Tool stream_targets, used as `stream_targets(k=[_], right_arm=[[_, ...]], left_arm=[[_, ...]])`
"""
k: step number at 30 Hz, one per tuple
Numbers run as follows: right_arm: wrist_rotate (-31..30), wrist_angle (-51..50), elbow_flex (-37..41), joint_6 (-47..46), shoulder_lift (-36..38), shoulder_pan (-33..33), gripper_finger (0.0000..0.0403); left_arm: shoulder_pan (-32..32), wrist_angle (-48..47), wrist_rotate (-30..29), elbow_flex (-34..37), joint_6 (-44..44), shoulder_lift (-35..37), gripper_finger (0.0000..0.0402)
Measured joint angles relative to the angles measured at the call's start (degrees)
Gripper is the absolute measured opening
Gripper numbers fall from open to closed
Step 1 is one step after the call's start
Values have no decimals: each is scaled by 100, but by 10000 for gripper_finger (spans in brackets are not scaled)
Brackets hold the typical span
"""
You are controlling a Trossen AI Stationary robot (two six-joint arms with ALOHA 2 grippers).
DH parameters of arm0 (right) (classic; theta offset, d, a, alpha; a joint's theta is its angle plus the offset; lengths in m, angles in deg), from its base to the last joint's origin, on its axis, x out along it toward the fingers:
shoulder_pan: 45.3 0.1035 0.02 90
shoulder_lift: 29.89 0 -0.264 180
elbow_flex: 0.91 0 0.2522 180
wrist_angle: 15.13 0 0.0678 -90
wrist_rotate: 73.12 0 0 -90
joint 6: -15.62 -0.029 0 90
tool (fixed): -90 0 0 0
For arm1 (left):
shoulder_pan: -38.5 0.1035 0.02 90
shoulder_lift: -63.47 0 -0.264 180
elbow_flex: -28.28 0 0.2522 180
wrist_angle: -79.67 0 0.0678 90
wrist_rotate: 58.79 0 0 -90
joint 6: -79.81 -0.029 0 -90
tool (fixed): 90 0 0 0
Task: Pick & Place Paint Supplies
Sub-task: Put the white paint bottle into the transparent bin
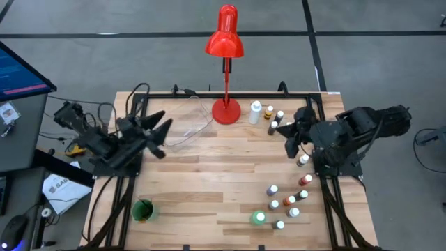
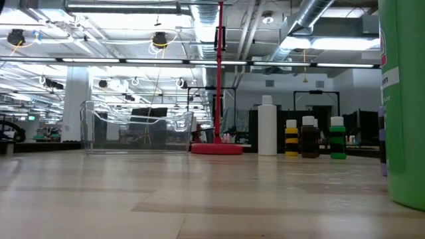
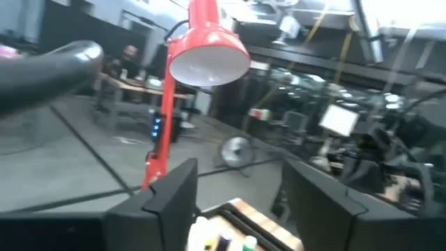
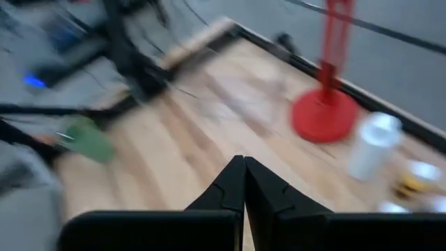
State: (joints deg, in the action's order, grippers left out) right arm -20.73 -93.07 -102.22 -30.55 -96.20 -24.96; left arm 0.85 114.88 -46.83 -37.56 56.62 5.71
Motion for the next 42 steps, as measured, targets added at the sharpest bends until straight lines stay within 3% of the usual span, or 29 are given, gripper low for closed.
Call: stream_targets(k=[4,9,13,17,22,26,33,42], right_arm=[[-2,-1100,2,94,-253,-635,34],[9,-1661,2,526,-617,-1465,101],[279,-1499,2,1658,-733,-1997,159],[958,-1062,46,2640,-725,-2581,207],[2020,-443,104,3693,-698,-3414,237],[2219,10,179,4225,-955,-3840,247],[2983,737,524,4649,-1541,-4324,249],[3024,1125,541,4964,-2440,-4764,249]], left_arm=[[252,13,3,-495,138,-501,243],[309,9,231,-1060,232,-862,257],[304,-127,1884,-1198,1130,-881,253],[591,-990,3163,-1219,2474,-757,247],[1238,-1926,4819,-1208,3732,-739,248],[1718,-2280,5629,-1208,4154,-760,255],[2134,-2770,6217,-1208,4170,-579,264],[2173,-3560,6236,-1204,4119,96,265]])
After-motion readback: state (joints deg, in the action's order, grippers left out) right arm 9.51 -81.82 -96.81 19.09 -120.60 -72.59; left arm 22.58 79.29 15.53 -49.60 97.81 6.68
